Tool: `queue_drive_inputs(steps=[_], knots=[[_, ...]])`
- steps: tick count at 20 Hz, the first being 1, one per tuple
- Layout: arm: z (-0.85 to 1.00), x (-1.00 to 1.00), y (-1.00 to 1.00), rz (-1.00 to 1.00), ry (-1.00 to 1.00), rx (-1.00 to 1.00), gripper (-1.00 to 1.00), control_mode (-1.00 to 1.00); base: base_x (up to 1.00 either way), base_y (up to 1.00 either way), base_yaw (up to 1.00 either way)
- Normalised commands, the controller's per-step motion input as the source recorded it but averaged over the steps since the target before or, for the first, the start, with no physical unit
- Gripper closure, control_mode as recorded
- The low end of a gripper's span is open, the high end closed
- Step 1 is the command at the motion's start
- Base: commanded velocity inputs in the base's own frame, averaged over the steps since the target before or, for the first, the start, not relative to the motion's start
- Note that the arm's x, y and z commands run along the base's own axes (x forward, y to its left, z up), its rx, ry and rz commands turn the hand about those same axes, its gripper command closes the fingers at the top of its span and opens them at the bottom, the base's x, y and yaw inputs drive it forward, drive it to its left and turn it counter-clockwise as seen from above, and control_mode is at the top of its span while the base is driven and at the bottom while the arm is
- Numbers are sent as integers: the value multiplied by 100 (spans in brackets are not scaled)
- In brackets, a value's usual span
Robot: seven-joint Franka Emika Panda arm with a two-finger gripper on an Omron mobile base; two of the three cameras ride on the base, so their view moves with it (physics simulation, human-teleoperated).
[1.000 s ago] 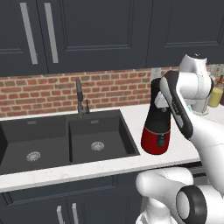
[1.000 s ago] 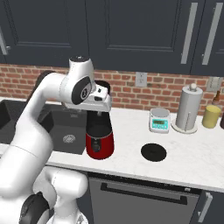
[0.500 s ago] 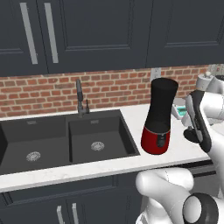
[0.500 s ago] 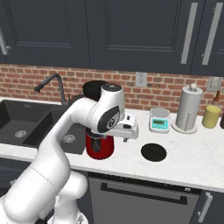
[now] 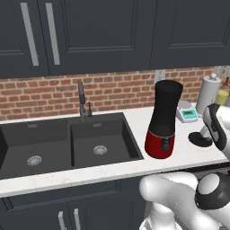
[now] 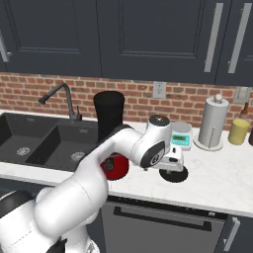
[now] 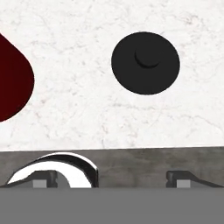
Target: Close the lid blender by securely placing the lid on top.
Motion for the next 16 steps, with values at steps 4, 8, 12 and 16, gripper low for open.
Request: queue_drive_inputs(steps=[4, 8, 12, 16], knots=[[-20, 52, -23, 0, 0, 1, -100, -100, 0, 0, 0], [-21, 47, 0, 0, 0, 0, -100, -100, 0, 0, 0], [-38, 28, 0, 0, 0, 0, -100, -100, 0, 0, 0], [-43, 24, -17, 0, 0, 0, -100, -100, 0, 0, 0]])
